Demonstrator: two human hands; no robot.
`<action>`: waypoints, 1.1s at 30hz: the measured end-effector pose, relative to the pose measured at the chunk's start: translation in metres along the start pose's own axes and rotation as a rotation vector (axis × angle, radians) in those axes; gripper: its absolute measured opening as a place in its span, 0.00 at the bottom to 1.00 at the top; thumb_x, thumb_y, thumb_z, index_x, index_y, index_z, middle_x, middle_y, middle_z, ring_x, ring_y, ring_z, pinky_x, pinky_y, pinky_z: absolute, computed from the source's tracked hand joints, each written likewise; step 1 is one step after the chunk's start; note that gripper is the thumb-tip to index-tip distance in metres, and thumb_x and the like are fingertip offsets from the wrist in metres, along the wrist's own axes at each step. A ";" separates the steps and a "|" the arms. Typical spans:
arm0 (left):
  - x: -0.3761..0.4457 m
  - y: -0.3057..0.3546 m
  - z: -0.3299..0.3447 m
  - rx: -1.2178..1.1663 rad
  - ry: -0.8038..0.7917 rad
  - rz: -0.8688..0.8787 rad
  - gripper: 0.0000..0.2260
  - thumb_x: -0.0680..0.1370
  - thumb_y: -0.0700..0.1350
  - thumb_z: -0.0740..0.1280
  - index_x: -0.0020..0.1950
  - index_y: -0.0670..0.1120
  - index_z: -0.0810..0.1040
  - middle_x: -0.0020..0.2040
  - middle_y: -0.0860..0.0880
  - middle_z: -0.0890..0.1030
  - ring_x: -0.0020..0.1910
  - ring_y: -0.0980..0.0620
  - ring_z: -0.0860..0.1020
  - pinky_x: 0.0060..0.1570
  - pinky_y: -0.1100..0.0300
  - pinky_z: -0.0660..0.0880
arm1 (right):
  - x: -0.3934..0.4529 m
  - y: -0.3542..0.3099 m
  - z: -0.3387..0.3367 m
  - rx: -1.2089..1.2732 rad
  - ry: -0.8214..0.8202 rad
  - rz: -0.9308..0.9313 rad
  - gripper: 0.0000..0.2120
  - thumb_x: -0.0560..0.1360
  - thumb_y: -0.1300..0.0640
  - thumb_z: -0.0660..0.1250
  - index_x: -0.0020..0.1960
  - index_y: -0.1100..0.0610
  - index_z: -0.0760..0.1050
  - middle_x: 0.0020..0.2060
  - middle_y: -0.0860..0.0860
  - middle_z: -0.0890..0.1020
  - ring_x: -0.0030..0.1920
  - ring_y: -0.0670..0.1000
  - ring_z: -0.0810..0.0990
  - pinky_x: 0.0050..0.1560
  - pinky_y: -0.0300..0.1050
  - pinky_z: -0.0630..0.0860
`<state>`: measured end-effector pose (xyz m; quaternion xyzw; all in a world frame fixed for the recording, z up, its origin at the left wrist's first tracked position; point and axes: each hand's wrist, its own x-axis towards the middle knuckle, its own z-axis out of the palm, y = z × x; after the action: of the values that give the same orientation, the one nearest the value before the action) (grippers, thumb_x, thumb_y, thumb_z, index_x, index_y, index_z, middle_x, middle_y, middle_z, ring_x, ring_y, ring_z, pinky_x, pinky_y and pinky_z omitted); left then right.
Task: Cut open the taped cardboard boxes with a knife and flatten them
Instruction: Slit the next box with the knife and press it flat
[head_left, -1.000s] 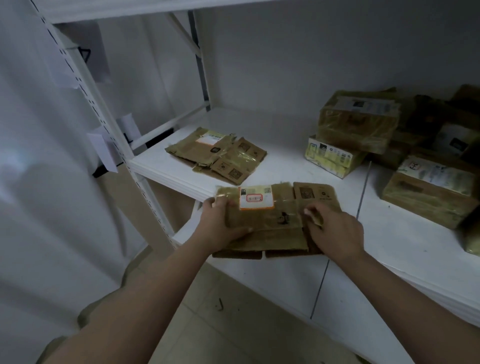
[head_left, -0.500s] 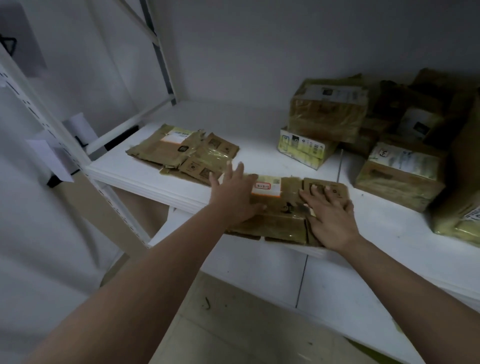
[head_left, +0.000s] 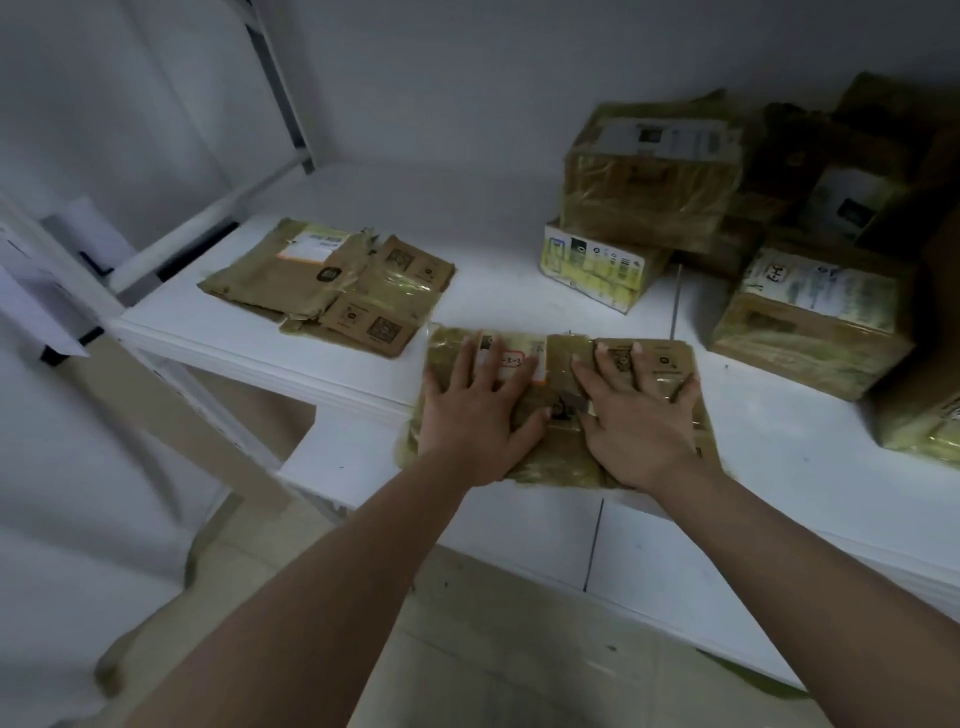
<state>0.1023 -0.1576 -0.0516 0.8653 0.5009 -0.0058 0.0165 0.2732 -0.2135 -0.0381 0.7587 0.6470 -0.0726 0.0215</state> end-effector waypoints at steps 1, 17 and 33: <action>0.000 0.000 0.000 -0.003 -0.002 0.001 0.30 0.77 0.68 0.40 0.77 0.63 0.39 0.80 0.49 0.40 0.77 0.44 0.37 0.71 0.34 0.43 | 0.000 -0.001 0.000 0.008 -0.001 0.006 0.27 0.80 0.45 0.47 0.76 0.42 0.41 0.77 0.44 0.40 0.76 0.55 0.36 0.66 0.76 0.41; -0.001 -0.002 -0.002 -0.036 0.033 -0.012 0.31 0.77 0.69 0.44 0.78 0.61 0.44 0.80 0.50 0.44 0.78 0.46 0.41 0.72 0.35 0.45 | -0.015 0.003 -0.002 0.302 0.282 0.000 0.17 0.79 0.54 0.57 0.68 0.52 0.67 0.69 0.52 0.70 0.73 0.54 0.60 0.71 0.67 0.49; -0.049 -0.001 -0.042 -0.227 0.152 -0.481 0.42 0.71 0.74 0.58 0.73 0.45 0.59 0.69 0.42 0.67 0.65 0.40 0.70 0.56 0.45 0.72 | -0.041 0.016 -0.015 0.402 0.241 0.402 0.16 0.79 0.55 0.54 0.64 0.62 0.66 0.60 0.64 0.75 0.62 0.64 0.69 0.61 0.57 0.65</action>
<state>0.0765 -0.1980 -0.0081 0.7120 0.6893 0.1116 0.0736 0.2843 -0.2543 -0.0188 0.8637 0.4546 -0.1028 -0.1919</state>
